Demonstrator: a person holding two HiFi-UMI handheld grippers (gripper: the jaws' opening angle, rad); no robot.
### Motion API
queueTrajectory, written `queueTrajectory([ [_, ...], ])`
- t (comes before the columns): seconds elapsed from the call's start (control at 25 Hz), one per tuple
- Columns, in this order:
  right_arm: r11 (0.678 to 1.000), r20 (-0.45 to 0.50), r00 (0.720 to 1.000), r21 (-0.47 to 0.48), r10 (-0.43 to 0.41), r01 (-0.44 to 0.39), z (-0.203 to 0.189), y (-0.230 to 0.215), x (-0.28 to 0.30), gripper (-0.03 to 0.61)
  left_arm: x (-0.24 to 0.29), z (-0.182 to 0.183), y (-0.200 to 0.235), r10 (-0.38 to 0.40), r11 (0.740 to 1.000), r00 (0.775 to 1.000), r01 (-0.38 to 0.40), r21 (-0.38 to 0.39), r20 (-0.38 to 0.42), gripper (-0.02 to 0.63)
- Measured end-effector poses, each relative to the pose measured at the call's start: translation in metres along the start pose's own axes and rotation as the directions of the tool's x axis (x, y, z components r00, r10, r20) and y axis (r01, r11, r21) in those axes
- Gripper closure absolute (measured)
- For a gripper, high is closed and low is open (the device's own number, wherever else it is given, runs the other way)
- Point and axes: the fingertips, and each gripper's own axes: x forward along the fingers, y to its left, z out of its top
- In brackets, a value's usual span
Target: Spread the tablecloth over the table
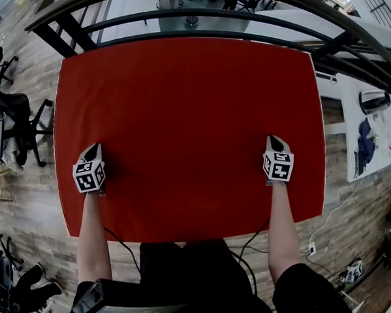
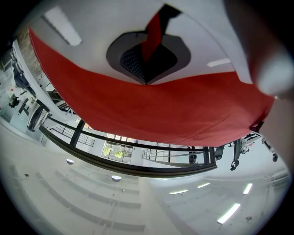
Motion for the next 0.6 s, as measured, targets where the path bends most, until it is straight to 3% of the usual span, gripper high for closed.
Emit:
queueTrajectory([
  [0.24, 1.000, -0.002, 1.000, 0.007, -0.015, 0.015, 0.000, 0.005, -0.003, 0.569, -0.002, 0.005, 0.006, -0.029, 0.999, 1.000, 0.030, 0.027, -0.009, 0.606],
  [0.36, 1.000, 0.012, 1.000, 0.018, 0.001, -0.002, -0.007, 0.018, -0.018, 0.569, -0.032, -0.001, 0.001, -0.022, 0.998, 1.000, 0.021, 0.065, 0.018, 0.606],
  [0.48, 0.998, 0.039, 0.998, 0.049, 0.045, -0.046, -0.030, 0.031, -0.054, 0.569, -0.071, -0.033, -0.031, -0.033, 0.998, 0.999, 0.031, 0.061, 0.026, 0.606],
  [0.6, 0.998, 0.028, 0.998, 0.012, 0.053, -0.053, -0.062, 0.048, -0.089, 0.569, -0.096, -0.068, -0.072, -0.047, 0.994, 0.999, 0.047, 0.097, 0.001, 0.606],
])
